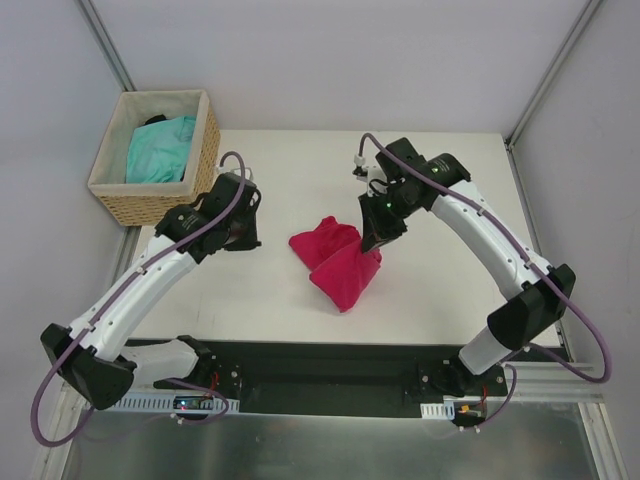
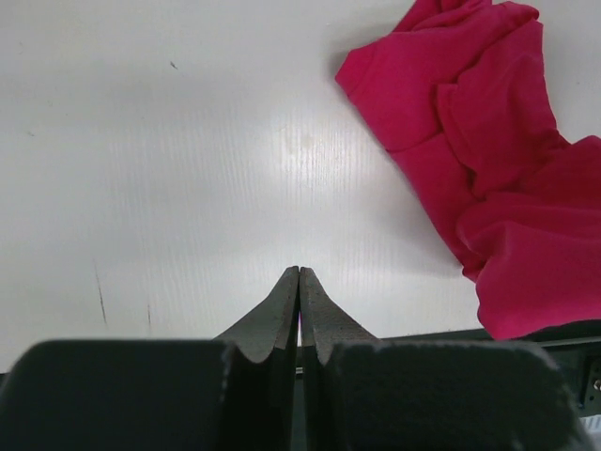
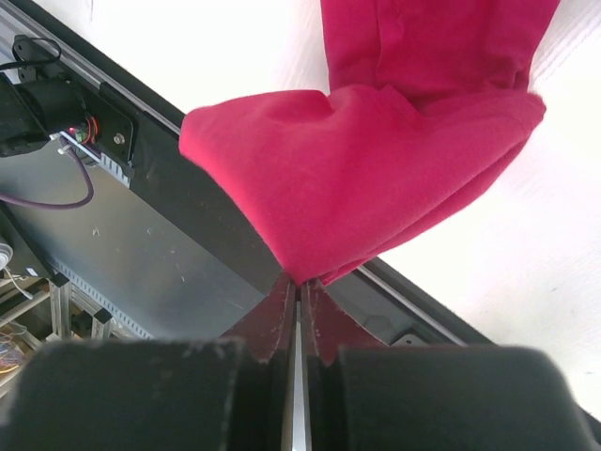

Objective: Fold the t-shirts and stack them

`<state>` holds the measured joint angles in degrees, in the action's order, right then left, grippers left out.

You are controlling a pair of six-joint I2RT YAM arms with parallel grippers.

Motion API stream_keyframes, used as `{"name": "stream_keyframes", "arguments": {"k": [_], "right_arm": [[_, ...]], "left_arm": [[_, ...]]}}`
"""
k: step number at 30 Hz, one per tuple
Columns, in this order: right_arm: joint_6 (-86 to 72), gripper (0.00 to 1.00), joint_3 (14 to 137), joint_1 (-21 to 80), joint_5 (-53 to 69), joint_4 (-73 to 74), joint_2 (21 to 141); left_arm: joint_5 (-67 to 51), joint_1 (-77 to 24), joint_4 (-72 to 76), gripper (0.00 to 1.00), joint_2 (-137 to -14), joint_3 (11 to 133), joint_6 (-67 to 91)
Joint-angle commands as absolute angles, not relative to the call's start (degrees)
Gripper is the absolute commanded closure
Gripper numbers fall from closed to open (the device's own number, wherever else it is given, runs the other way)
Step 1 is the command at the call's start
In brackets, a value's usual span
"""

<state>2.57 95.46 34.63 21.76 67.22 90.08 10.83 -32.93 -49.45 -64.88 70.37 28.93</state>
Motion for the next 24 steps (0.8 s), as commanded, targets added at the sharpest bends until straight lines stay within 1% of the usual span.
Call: {"name": "stream_keyframes", "arguments": {"k": [1,3,10,13,16,18,19,22,24], "right_arm": [[5.53,0.99,102.21,34.54,22.76,70.57,93.15],[6.15,0.99,104.06,34.63,23.03,71.63,93.69],[7.03,0.99,103.88,34.28,23.99,71.81,93.25],[9.57,0.99,106.43,33.84,25.84,72.33,95.7],[11.68,0.99,110.63,33.31,26.98,73.3,99.92],[11.08,0.99,111.97,32.52,29.96,71.82,102.99],[10.99,0.99,114.84,32.0,30.49,71.46,104.66],[10.99,0.99,120.56,31.73,30.85,71.37,110.29],[11.25,0.99,122.07,31.64,30.59,71.37,112.84]], "left_arm": [[13.45,-32.87,-48.52,1.0,-70.57,75.23,26.55],[13.53,-32.87,-47.82,1.0,-72.68,77.07,25.76],[13.36,-32.78,-44.83,1.0,-78.66,81.46,22.33],[13.8,-32.78,-44.21,1.0,-80.24,83.57,21.97],[14.06,-32.78,-44.12,1.0,-81.47,86.12,22.41],[13.97,-32.78,-44.03,1.0,-81.65,86.92,23.46],[14.24,-32.87,-44.03,1.0,-81.74,87.27,23.81],[14.76,-32.78,-44.21,1.0,-82.18,88.15,23.12],[15.03,-32.78,-44.21,1.0,-82.27,88.68,21.89]]}}
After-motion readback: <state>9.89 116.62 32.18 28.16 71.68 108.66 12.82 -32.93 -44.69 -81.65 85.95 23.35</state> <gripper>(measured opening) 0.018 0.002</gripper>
